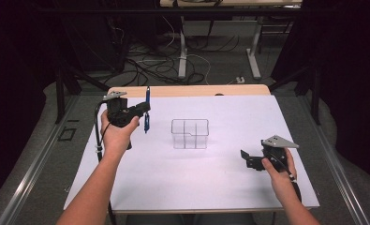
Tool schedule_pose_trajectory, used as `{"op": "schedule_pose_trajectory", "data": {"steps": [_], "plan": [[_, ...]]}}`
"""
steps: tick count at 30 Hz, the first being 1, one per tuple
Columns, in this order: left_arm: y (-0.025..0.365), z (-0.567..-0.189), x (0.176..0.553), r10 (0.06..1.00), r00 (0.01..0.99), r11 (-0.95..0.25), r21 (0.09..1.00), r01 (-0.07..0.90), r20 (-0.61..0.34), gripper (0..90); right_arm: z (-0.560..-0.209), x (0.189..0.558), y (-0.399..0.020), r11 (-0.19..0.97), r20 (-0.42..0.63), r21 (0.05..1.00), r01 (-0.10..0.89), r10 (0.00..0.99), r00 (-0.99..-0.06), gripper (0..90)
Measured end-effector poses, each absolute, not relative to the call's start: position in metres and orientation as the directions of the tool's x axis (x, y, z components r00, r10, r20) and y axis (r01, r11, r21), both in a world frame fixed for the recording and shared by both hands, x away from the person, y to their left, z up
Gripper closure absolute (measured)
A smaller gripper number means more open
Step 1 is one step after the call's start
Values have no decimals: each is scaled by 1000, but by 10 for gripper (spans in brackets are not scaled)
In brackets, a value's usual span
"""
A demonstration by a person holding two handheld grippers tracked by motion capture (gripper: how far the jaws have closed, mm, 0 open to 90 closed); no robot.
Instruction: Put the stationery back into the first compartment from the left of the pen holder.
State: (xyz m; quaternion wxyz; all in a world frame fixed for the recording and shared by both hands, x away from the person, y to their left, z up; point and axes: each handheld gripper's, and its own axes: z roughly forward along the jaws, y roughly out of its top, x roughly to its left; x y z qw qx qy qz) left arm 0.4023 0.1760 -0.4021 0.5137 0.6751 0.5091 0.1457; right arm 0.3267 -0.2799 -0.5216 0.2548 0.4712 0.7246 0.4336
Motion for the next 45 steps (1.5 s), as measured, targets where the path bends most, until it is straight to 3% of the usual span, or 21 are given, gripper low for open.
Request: {"op": "schedule_pose_trajectory", "data": {"steps": [45], "plan": [[122,-416,418,810,483,64,868,492,-333,788,-523,328,-280,179,47,865,469,901,-432,70]]}}
